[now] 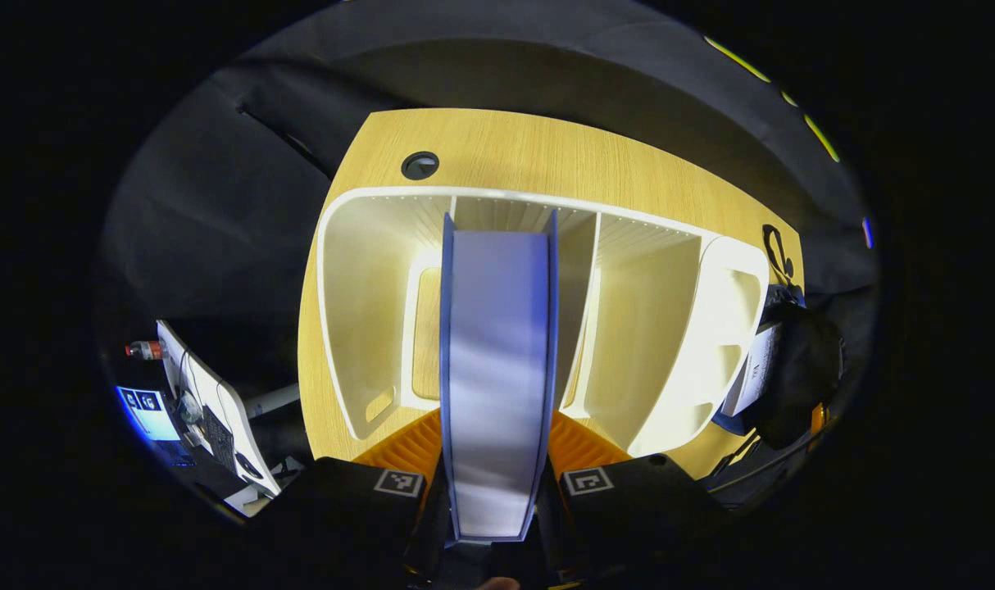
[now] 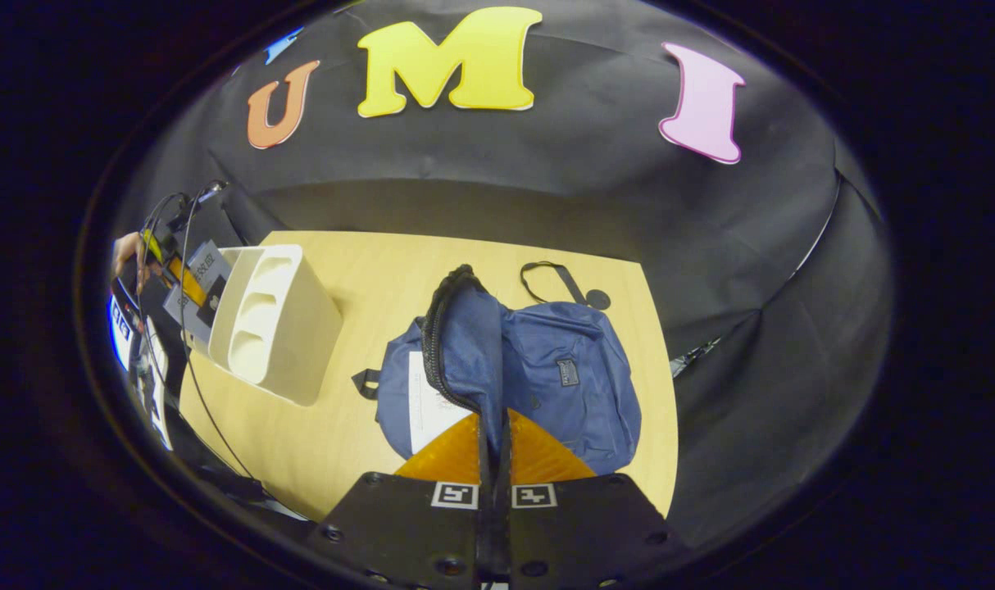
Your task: Open the schoolbag, grab two books from the bookshelf and put them into the schoolbag.
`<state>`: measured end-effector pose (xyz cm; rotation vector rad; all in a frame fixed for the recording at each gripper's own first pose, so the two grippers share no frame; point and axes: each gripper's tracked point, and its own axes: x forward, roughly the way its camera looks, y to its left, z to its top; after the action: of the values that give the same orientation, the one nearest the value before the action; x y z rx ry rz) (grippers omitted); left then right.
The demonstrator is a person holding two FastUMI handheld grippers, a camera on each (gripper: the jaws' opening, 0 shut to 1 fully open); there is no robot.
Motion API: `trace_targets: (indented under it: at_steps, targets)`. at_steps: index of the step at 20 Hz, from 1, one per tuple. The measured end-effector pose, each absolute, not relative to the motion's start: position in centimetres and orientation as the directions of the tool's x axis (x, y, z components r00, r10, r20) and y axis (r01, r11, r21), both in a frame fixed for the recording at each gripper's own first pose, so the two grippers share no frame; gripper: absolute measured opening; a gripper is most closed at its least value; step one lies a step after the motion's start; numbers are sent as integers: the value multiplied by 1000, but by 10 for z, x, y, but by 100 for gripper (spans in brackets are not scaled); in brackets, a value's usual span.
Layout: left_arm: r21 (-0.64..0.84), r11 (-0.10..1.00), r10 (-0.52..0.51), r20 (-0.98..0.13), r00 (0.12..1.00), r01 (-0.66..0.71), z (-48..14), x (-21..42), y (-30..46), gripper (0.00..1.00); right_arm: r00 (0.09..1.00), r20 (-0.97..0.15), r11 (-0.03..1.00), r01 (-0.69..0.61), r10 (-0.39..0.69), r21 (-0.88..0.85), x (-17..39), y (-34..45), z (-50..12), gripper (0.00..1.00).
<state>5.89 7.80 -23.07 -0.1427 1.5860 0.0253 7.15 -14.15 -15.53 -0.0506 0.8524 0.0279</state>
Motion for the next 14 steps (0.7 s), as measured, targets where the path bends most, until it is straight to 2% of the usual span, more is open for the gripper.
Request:
trace_targets:
  at_steps: [3,4,7,14]
  targets:
    - [-40,995,-40,-999,-1,-94,-216,54,86,47,660,-751,998,-52,7,-36,71,-141,-155,0]
    - [-39,996,-39,-999,8,-84,-209,53,88,51,661,-750,998,-54,10,-34,69,-140,-154,0]
    - [-38,997,-36,-999,35,-65,-187,42,90,45,663,-749,998,-58,15,-32,70,-138,-155,0]
    - [-26,1000,-27,-984,175,8,-104,12,98,46,672,-740,998,-61,19,-30,66,-139,-153,0]
